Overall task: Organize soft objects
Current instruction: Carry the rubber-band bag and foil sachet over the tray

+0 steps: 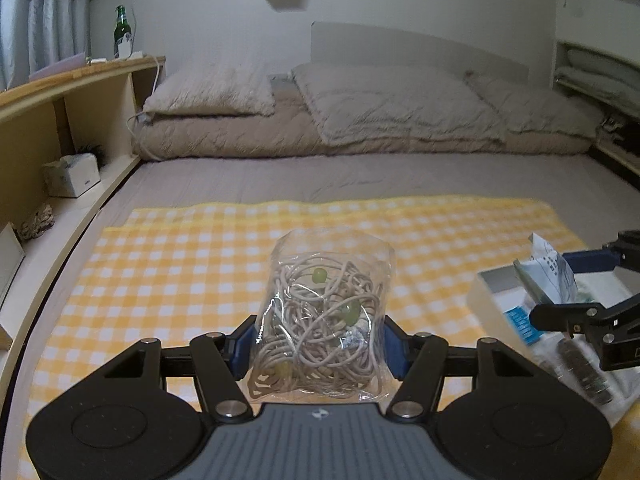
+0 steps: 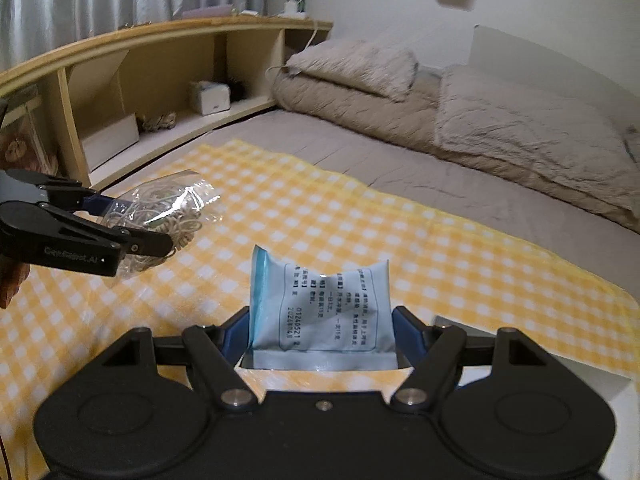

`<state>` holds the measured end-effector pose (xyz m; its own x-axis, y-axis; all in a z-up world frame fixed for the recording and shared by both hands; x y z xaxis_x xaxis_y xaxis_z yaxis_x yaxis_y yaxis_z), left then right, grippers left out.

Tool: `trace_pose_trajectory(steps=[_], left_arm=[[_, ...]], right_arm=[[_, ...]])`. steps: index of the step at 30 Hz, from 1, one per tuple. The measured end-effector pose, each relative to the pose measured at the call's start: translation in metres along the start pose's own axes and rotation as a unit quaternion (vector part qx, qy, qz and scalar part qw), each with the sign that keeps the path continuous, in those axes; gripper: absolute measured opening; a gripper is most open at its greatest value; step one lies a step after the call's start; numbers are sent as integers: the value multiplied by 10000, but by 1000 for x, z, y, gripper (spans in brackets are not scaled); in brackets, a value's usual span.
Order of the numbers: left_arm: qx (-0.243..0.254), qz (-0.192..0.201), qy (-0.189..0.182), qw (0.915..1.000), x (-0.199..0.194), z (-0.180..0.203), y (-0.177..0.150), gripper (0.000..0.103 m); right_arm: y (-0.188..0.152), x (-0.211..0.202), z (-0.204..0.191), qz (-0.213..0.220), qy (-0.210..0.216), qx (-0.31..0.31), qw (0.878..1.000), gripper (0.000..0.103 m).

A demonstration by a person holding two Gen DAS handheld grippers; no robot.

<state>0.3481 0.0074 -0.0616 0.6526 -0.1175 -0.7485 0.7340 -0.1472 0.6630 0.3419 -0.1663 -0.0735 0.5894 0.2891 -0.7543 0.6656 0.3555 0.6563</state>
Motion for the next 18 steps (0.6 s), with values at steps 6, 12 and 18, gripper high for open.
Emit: trace_pose_trajectory(steps=[6,12,18], left_arm=[[-5,246,-296,9993,-21,32,10,62],[82,305,-638,9975,-28,73,14,62],[103,216,-1059,9941,-23,119,17,62]], right_arm=[[-15,-39,25,136,-200,276,9993,75],[-36,-74,59,197,-489,606,9968,75],[-63,-103,98,163,-808,840,9930,75]])
Point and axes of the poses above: each gripper's, at about its wrist camera, not at the fingertips, and x roughly the way its jaws point, z to its right, y to its top, the point moved 10 cm from there along x, roughly the way its jaws point, and after that the axes turned 11 degrees about -z, right-handed, at the moved point
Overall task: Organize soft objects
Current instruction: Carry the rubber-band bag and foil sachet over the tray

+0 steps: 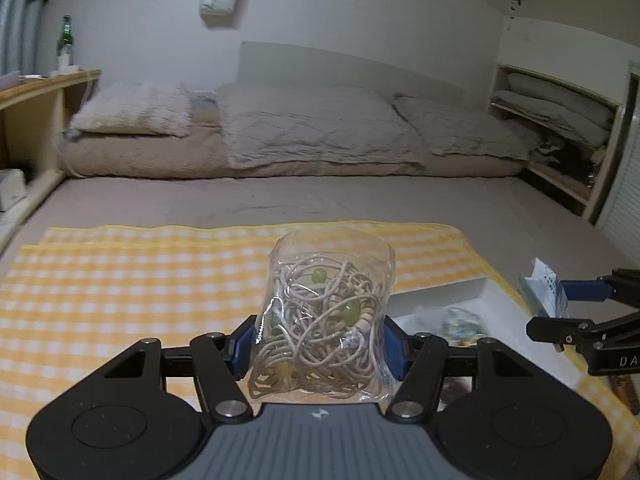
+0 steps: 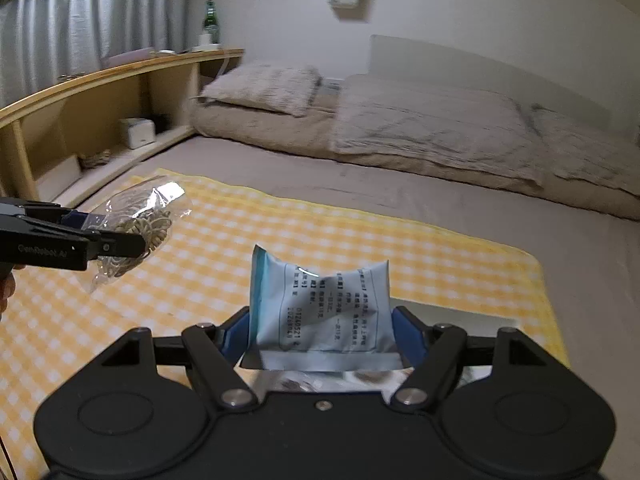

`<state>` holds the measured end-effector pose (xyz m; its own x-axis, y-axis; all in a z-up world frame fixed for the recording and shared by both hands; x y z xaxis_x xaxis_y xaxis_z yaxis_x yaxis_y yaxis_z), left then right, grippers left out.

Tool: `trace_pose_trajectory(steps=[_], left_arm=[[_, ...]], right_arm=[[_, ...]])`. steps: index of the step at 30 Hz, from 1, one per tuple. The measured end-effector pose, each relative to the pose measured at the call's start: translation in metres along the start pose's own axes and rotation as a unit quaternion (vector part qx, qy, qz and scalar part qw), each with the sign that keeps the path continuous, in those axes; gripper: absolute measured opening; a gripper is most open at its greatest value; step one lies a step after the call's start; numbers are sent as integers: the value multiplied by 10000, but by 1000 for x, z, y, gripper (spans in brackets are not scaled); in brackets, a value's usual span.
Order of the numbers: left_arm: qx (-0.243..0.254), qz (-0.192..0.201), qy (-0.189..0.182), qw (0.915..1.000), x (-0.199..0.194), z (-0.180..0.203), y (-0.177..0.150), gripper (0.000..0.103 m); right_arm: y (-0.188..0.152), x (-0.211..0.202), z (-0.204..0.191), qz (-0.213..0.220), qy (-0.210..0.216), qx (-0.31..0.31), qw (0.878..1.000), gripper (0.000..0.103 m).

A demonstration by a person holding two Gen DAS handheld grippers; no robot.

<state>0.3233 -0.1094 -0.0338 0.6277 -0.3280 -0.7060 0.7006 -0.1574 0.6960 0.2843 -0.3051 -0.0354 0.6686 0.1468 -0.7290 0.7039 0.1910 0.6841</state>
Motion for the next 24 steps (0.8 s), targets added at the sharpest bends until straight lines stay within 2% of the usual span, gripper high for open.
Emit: trace_pose_trajectory(steps=[5,12,20,24], left_arm=[[96,-76,-254,9996,16,39,2,62],[-12,-236,-699,9973,46,94,6,62],[-311,-585,-1317,9891,89,161,9,62],[-349,-655,-1488,9861,112,191,15,62]], right_arm=[[-23,-9,37,-107,-218,203,9995,75],[-57,-11,81,-331,-426,423,9976,75],[-96,0,116,-709,-557,406,9951,75],[-116,10,131,-892,-582,385,9936,75]])
Point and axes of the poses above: each gripper's, at about its wrist camera, not at the fingertips, and x roughly the way its jaws point, z to its right, y to its top, the point moved 10 cm from there along x, roughly the way its jaws point, and after that the axes turned 11 degrees about -z, right-handed, at the moved point
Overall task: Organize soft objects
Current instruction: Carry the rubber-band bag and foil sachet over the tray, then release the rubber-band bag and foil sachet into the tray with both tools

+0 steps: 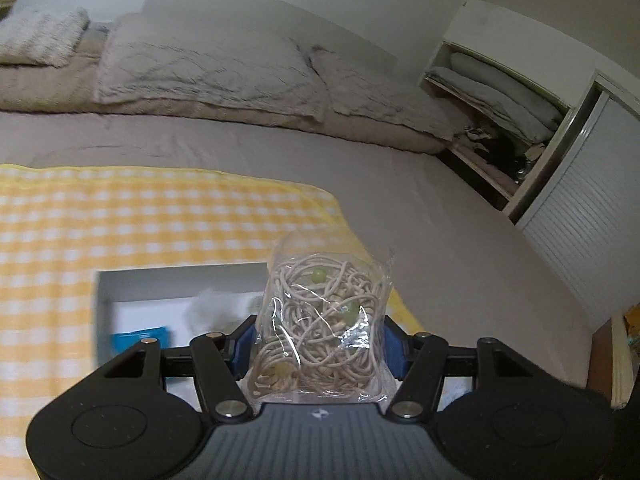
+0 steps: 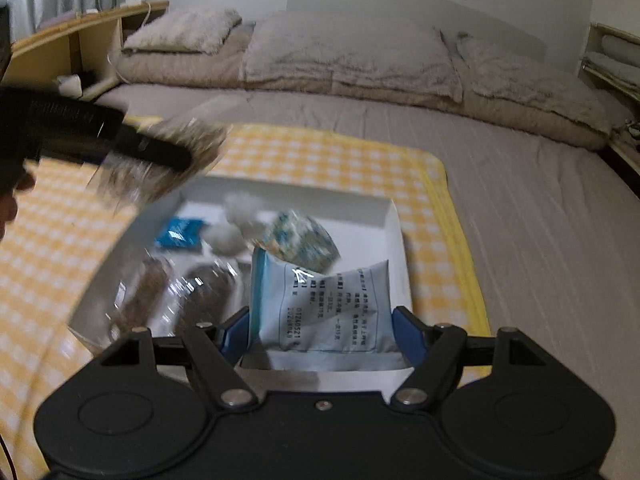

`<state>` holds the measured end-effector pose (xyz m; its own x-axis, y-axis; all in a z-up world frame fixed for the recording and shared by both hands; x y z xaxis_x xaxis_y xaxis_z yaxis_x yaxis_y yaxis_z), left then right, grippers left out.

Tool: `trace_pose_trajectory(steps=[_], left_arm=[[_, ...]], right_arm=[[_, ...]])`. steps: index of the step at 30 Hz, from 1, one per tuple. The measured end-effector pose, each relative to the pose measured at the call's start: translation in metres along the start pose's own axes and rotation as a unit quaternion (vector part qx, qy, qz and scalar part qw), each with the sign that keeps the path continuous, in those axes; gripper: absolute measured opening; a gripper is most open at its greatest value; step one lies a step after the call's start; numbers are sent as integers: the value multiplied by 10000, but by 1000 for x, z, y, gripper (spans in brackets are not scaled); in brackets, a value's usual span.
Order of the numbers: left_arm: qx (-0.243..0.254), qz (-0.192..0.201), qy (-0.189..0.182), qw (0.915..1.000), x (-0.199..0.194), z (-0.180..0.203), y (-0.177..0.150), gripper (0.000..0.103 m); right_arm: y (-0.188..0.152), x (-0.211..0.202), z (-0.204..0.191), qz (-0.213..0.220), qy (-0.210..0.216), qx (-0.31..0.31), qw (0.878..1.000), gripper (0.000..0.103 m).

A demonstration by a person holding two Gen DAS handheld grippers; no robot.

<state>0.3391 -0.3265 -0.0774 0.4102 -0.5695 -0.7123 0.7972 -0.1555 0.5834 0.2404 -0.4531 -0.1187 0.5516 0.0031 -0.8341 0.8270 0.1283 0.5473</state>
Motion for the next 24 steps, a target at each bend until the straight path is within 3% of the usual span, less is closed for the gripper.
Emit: trace_pose_trajectory(steps=[7,16,20,24], left_arm=[[-495,-198,-396,9978,65,25,12,62],[-1416,-820,-974,9817,153,29,-1,62],[-1536,-892,-624,9821,176,12,-3,62],[-1818,-624,-43,9813,179,-13,3,62]], right_arm=[[-12,19,24,-80,108,55,9999,75],[-9,40,32,-132,316,-95,9994,75],[-14,46,24,-246,421,-365,9981,75],[-18,52,17,-347,452,-595,9966,75]])
Point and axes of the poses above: each gripper's, at about its wrist camera, not at the fingertips, and x roughly the way its jaws point, z to its right, y to its top, the point moved 10 cm from there along x, roughly the way its jaws point, and after that the axes turned 11 degrees about -z, right-handed, at the moved point
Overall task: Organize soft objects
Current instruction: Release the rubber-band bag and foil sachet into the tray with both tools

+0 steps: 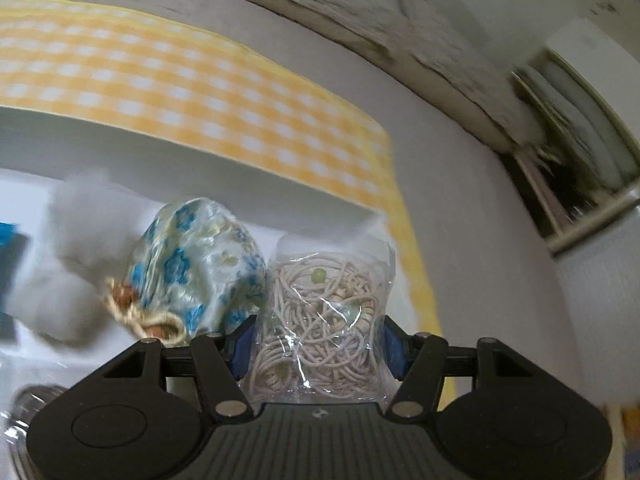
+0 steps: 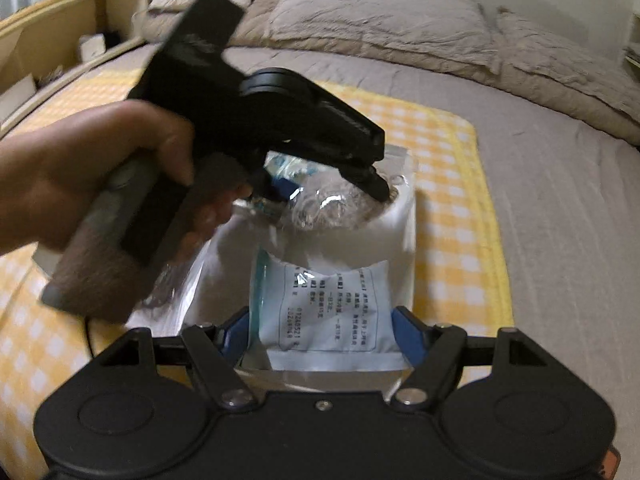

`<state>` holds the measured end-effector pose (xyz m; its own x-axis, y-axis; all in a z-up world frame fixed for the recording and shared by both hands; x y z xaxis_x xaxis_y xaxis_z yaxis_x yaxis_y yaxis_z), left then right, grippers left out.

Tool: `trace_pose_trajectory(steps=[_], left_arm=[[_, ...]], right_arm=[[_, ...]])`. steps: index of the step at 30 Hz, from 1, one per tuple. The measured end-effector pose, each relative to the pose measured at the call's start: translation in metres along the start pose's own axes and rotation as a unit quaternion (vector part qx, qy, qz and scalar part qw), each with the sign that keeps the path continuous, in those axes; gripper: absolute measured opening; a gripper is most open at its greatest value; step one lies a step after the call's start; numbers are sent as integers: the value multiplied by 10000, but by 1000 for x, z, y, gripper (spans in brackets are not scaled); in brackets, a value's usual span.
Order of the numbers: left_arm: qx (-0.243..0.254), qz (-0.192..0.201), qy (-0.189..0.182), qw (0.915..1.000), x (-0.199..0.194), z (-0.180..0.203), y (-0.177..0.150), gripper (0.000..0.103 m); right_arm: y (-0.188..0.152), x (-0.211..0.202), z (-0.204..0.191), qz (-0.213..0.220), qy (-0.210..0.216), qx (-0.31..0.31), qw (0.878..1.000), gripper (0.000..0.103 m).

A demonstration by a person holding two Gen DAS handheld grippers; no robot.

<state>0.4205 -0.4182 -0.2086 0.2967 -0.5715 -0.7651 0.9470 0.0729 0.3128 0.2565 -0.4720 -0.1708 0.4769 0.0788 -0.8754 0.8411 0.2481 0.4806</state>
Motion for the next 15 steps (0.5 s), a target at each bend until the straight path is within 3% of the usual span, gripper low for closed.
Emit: trace_pose_trajectory(steps=[2,4,6,11,15], left_arm=[[-96,98,34,9999,-2,-6,6,63],[-138,22,-110,9998,-1,-6,8,73],[-98,-161,-409,9990,-3,-1,8,96],[405,-259,-396,9981,-21,10,4,98],[859,-256,-189,9958,-37,13,-1,99]], right_arm=[[1,1,-1,9,-17,-40,10000,75],[4,3,0,28,-12,-17,10000,75],[6,4,2,59,-10,50,10000,75],[17,5,12,223,-237,312,9990,80],[22,-3,14,327,-134,559,9978,81]])
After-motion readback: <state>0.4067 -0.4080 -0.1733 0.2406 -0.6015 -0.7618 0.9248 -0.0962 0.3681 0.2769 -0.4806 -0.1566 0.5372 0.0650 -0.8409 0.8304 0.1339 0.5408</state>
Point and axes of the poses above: each gripper's, at about its wrist camera, not at the fingertips, and x roughly the way its jaws point, z to its right, y to its top, the point moved 10 cm from there along x, roughly the way its jaws point, and after that the axes turned 11 degrees about -z, right-handed, at the moved point
